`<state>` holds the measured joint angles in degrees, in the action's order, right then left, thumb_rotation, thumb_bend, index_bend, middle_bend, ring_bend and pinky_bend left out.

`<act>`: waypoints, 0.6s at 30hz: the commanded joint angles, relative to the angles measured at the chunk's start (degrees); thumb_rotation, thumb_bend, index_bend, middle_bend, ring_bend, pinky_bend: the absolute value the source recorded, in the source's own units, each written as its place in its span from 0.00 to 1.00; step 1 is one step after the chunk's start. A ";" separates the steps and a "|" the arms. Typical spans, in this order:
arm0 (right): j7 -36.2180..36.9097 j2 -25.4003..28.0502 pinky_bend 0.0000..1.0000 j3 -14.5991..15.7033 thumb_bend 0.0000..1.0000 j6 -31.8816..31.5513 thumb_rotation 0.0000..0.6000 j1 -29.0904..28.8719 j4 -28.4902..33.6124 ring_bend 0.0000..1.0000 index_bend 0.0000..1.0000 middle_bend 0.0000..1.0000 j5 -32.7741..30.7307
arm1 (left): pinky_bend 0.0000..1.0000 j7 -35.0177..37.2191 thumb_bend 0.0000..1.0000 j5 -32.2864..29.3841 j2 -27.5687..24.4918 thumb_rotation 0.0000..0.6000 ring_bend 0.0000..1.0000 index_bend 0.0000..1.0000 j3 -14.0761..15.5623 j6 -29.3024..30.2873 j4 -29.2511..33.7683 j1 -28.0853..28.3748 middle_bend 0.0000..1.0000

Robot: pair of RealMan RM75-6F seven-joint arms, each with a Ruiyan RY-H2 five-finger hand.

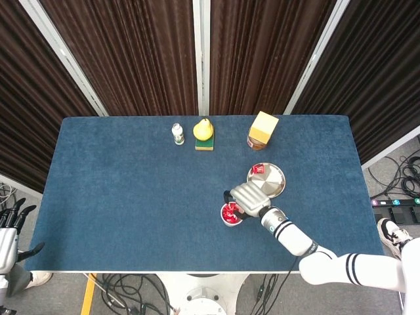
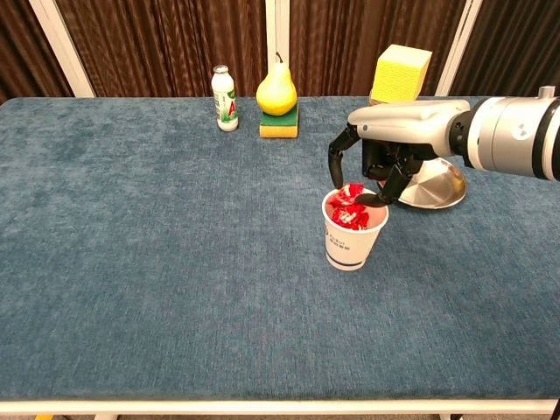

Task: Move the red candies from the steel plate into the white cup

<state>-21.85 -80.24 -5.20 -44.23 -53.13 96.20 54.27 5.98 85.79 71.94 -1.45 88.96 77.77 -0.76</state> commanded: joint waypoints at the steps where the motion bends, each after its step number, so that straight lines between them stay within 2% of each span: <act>1: 1.26 0.58 1.00 -0.17 0.31 0.18 1.00 0.24 0.68 0.97 0.41 0.95 0.48 | 0.16 0.03 0.10 -0.08 -0.02 1.00 0.18 0.23 -0.01 0.00 -0.02 -0.05 0.16; 5: 3.56 2.26 1.00 -1.19 0.31 -1.99 1.00 1.53 1.49 0.97 0.41 0.95 2.14 | 0.16 0.11 0.10 -0.07 -0.03 1.00 0.18 0.23 -0.02 0.04 -0.09 -0.07 0.16; 9: 3.92 4.16 1.00 -1.95 0.31 -3.70 1.00 2.38 0.02 0.97 0.41 0.95 0.93 | 0.16 0.14 0.10 0.05 -0.04 1.00 0.18 0.23 -0.01 0.01 -0.13 0.00 0.16; 13: 1.25 4.05 1.00 -2.00 0.31 -4.14 1.00 2.03 -4.94 0.97 0.40 0.95 -4.04 | 0.16 0.13 0.10 0.16 -0.03 1.00 0.18 0.23 0.01 0.06 -0.11 0.02 0.16; 18: -4.00 0.00 1.00 -1.07 0.25 -2.49 1.00 0.15 -14.41 0.97 0.40 0.95 -12.70 | 0.16 -0.07 0.10 0.26 -0.13 1.00 0.18 0.23 0.07 0.25 0.22 -0.07 0.16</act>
<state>-23.00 -77.95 -6.73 -47.57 -51.89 86.21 45.73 5.91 86.05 71.81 -1.38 89.20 77.99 -0.82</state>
